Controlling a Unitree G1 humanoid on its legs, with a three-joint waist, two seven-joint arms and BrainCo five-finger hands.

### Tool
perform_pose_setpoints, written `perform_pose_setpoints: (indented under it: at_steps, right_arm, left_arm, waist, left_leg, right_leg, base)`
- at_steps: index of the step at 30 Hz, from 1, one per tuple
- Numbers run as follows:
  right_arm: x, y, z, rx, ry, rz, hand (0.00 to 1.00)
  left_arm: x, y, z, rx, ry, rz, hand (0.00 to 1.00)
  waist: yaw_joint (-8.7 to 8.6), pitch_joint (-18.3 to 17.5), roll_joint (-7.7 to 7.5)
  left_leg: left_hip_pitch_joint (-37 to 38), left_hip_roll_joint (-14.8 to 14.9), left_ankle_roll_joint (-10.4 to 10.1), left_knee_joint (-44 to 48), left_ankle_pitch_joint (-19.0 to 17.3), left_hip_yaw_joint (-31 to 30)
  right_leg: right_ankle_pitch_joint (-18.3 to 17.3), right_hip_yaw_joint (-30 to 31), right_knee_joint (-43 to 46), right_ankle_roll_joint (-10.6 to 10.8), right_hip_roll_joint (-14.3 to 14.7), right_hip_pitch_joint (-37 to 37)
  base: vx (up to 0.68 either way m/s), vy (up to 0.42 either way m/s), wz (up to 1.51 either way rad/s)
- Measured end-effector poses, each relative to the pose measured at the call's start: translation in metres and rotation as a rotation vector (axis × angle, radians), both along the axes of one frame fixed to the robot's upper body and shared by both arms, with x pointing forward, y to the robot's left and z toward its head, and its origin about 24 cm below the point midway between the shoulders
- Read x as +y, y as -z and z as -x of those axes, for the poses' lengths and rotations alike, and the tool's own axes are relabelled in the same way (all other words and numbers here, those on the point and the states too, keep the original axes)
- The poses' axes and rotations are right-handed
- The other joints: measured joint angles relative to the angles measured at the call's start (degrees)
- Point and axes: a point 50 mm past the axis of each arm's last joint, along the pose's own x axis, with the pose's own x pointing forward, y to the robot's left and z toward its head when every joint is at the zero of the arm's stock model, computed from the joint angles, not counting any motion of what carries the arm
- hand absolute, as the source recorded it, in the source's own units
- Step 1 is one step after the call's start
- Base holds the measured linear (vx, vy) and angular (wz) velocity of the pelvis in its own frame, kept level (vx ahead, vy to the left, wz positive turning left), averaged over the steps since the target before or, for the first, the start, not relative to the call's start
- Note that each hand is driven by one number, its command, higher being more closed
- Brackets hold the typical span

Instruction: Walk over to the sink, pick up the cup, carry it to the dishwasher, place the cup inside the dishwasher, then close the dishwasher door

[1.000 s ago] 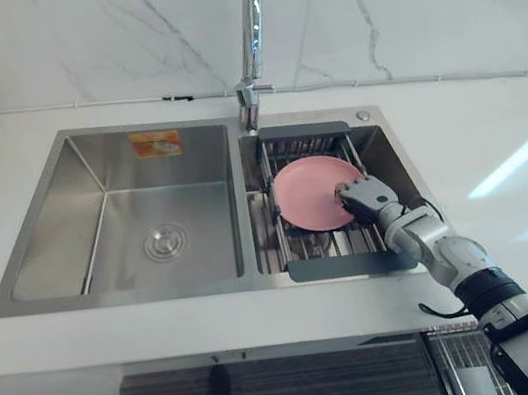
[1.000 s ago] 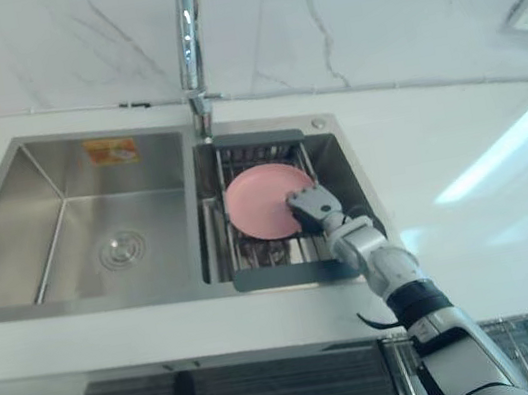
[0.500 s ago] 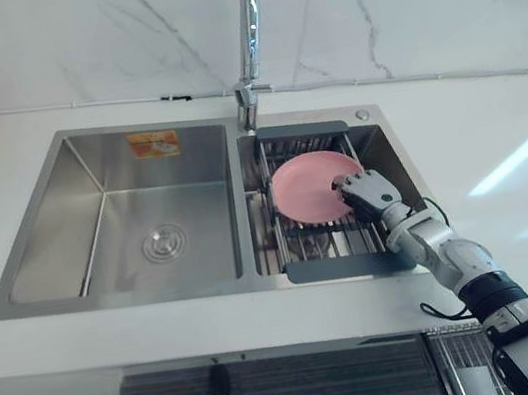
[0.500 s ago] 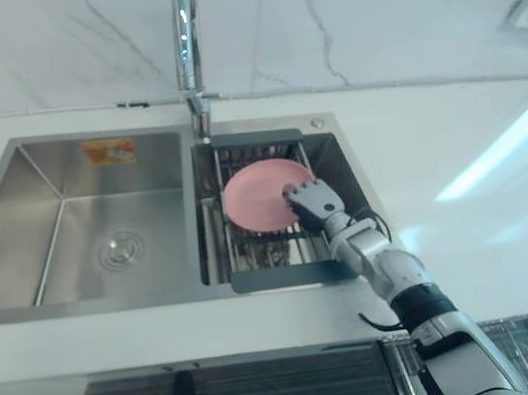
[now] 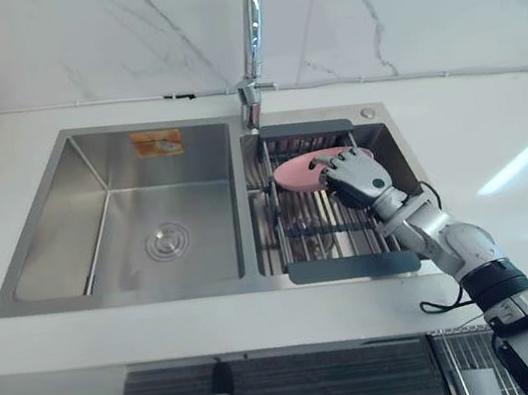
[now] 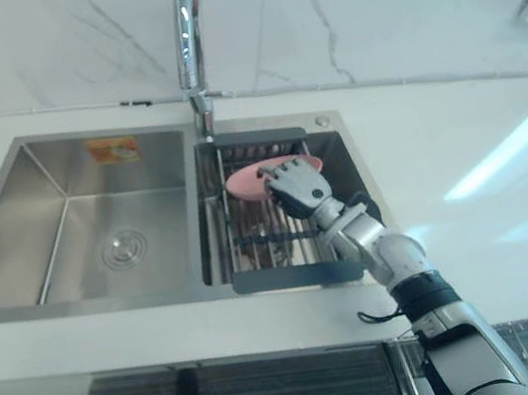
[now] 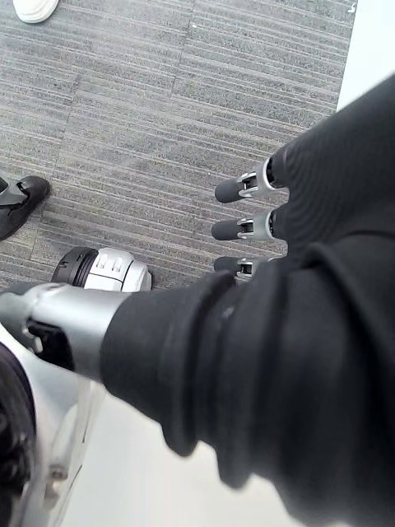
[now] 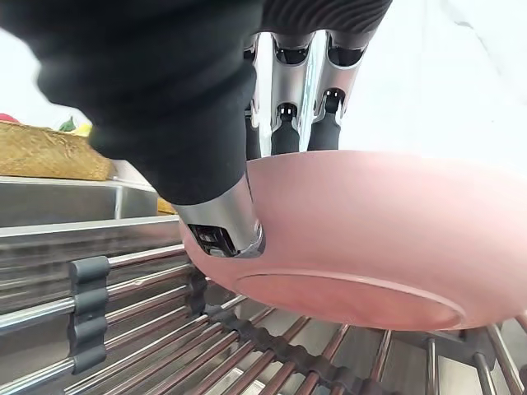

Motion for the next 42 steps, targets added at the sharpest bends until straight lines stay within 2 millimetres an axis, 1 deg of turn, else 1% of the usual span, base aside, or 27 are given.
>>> perform_pose_setpoints:
  at_steps: [11,18,19,23,27,36,42]
  right_arm:
    - [-0.002,0.0,0.0,0.013,-0.005,0.013,1.0]
    - [-0.007,0.004,-0.003,0.109,0.05,0.028,1.0]
    - [-0.009,0.005,-0.004,0.114,0.066,0.024,0.0]
    - [-0.018,0.01,-0.01,0.163,0.143,0.043,0.0]
    - [-0.022,0.006,-0.016,0.157,0.194,0.042,0.0]
    - [-0.031,0.014,-0.02,0.189,0.246,0.044,0.0]
    - [-0.03,0.015,-0.02,0.195,0.245,0.041,0.0]
  left_arm:
    - [-0.001,0.0,0.002,0.004,-0.003,0.001,0.0]
    - [-0.001,0.0,0.003,0.006,-0.002,0.001,0.0]
    - [-0.001,0.0,0.003,0.007,-0.002,0.001,0.0]
    - [-0.003,0.001,0.003,0.009,0.007,0.008,0.0]
    - [-0.005,0.001,0.003,0.014,0.021,0.014,0.0]
    - [-0.006,0.001,0.003,0.015,0.025,0.015,0.0]
    - [-0.006,0.001,0.003,0.015,0.025,0.015,0.0]
  waist:
    - [-0.33,0.0,0.0]
    - [-0.5,0.0,0.03]
    - [-0.48,0.01,0.05]
    - [-0.34,-0.03,0.46]
    - [-0.26,0.01,1.14]
    - [0.17,0.0,1.19]
    - [0.16,0.02,1.16]
  left_leg:
    - [-0.01,0.0,0.01,0.0,0.05,0.04]
    - [0.01,-0.02,-0.01,0.0,0.14,0.02]
    - [0.01,-0.02,-0.05,0.0,0.21,-0.01]
    - [0.02,-0.05,0.01,0.0,0.47,-0.22]
    - [0.01,-0.08,0.08,-0.01,0.67,-0.37]
    - [-0.15,-0.38,0.12,-0.01,0.88,-1.49]
    - [-0.39,-0.42,0.11,-0.01,0.87,-1.62]
  right_leg:
    - [0.1,0.02,-0.1,0.14,-0.01,0.01]
    - [0.14,0.01,-0.1,0.17,-0.02,0.04]
    - [0.15,0.0,-0.1,0.17,-0.02,0.05]
    - [0.2,-0.17,-0.07,0.19,-0.01,0.18]
    - [0.28,-0.4,-0.08,0.19,-0.01,0.28]
    - [0.25,-1.57,-0.26,0.19,0.01,0.96]
    - [0.2,-1.68,-0.32,0.19,0.03,0.85]
  base:
    - [0.0,0.0,0.0]
    - [0.0,0.0,0.0]
    - [0.0,0.0,0.0]
    - [0.0,0.0,0.0]
    - [0.0,0.0,0.01]
    - [0.0,-0.001,0.07]
    - [0.0,-0.002,0.01]
